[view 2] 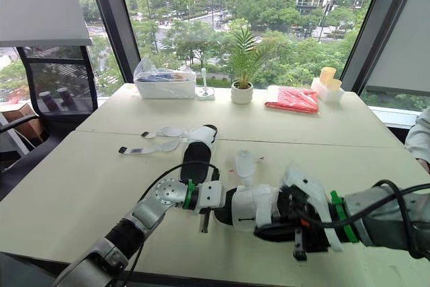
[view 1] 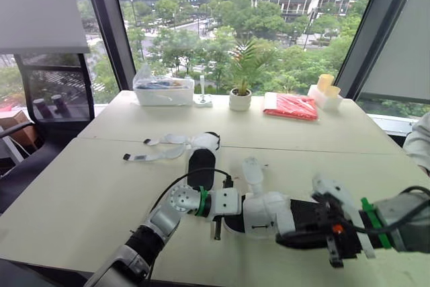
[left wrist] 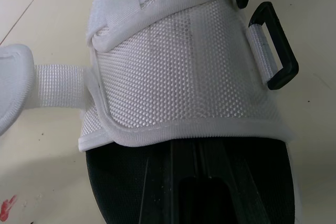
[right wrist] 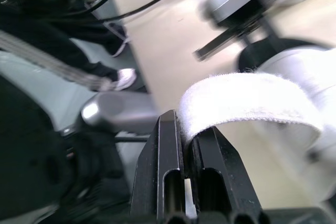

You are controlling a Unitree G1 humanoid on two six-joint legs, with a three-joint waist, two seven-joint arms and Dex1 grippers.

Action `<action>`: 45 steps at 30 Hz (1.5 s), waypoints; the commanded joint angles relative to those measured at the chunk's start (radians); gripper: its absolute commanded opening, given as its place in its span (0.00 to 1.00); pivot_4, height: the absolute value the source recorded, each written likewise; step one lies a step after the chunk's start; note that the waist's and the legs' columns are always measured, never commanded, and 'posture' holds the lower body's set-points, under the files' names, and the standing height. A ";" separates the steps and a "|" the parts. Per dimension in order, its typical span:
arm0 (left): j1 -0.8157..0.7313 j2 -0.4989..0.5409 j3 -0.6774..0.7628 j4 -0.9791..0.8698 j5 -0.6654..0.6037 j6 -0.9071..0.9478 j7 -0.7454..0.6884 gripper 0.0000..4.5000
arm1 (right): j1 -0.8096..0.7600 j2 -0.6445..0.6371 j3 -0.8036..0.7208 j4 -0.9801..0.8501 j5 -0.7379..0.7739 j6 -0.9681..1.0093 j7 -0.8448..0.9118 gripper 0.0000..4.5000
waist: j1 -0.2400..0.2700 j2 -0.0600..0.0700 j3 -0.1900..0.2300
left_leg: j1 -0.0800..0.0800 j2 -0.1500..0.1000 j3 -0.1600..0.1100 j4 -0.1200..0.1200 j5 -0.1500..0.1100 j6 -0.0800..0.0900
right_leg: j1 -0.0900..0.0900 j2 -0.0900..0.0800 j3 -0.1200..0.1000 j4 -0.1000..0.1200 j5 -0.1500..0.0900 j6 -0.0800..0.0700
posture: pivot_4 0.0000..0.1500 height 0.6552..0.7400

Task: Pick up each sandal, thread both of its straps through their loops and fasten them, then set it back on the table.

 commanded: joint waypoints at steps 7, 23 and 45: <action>0.030 0.022 -0.106 0.158 0.131 -0.009 -0.002 0.00 | -0.276 0.085 0.248 0.281 -0.345 -0.151 0.116 0.01 | -0.002 0.000 0.000 | -0.001 -0.001 0.001 0.000 0.000 0.000 | 0.000 -0.004 -0.002 0.000 0.000 0.000 | 1.00 0.97; 0.043 0.047 -0.122 0.179 0.169 -0.063 0.007 0.00 | -0.417 0.133 0.418 0.424 -0.603 -0.273 0.403 0.01 | -0.004 0.001 -0.001 | -0.001 -0.002 0.001 0.001 0.000 0.000 | 0.001 -0.005 -0.003 0.000 0.000 0.000 | 1.00 0.97; 0.055 0.059 -0.135 0.173 0.177 -0.066 0.007 0.00 | -0.547 0.278 0.617 0.918 -0.996 -0.507 0.566 0.22 | -0.006 0.000 -0.011 | 0.000 -0.002 0.001 0.000 0.000 0.000 | 0.001 -0.005 -0.002 0.000 0.000 -0.001 | 1.00 0.97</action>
